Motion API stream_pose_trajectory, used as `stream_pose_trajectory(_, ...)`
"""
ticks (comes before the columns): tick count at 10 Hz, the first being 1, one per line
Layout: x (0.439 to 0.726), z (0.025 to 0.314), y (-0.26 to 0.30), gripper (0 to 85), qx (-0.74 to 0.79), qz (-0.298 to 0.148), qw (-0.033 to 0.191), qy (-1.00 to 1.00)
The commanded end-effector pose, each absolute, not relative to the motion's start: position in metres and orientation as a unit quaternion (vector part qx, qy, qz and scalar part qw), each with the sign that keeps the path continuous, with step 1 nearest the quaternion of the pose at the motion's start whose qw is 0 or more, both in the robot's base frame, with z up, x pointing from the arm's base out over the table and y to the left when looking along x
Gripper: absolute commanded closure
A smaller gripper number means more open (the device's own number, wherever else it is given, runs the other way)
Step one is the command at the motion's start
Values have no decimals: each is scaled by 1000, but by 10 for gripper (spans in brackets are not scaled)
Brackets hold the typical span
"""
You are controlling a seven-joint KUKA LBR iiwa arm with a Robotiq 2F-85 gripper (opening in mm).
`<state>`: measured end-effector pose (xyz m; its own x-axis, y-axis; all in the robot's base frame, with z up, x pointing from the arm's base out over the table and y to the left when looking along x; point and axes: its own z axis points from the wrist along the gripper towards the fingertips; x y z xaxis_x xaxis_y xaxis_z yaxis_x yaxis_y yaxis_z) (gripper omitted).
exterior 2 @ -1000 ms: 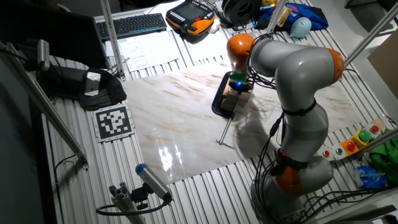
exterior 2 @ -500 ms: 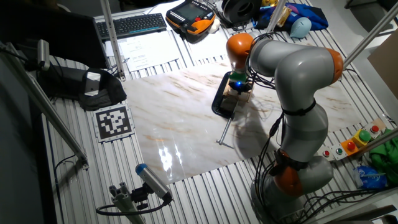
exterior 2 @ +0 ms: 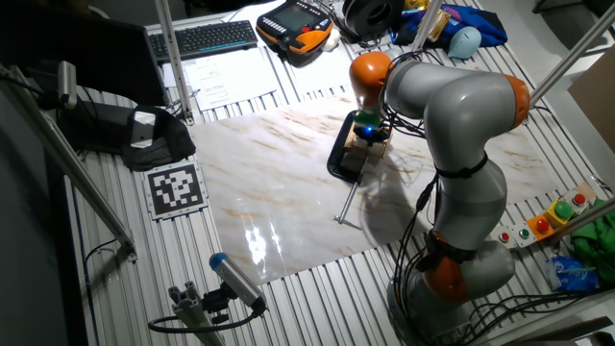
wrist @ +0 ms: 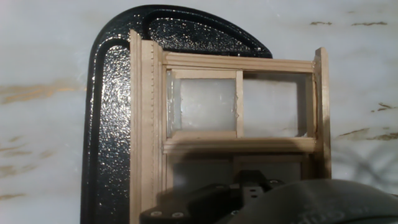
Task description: Open a sliding window
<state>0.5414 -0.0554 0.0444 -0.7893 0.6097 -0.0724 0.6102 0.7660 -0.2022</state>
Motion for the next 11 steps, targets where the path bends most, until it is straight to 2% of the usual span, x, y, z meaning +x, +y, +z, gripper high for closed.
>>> stream_pose_trajectory(1,542,44,-55,850,324,-108,1,940)
stream_pose_trajectory(11,544,45,-52,850,322,-106,-2,941)
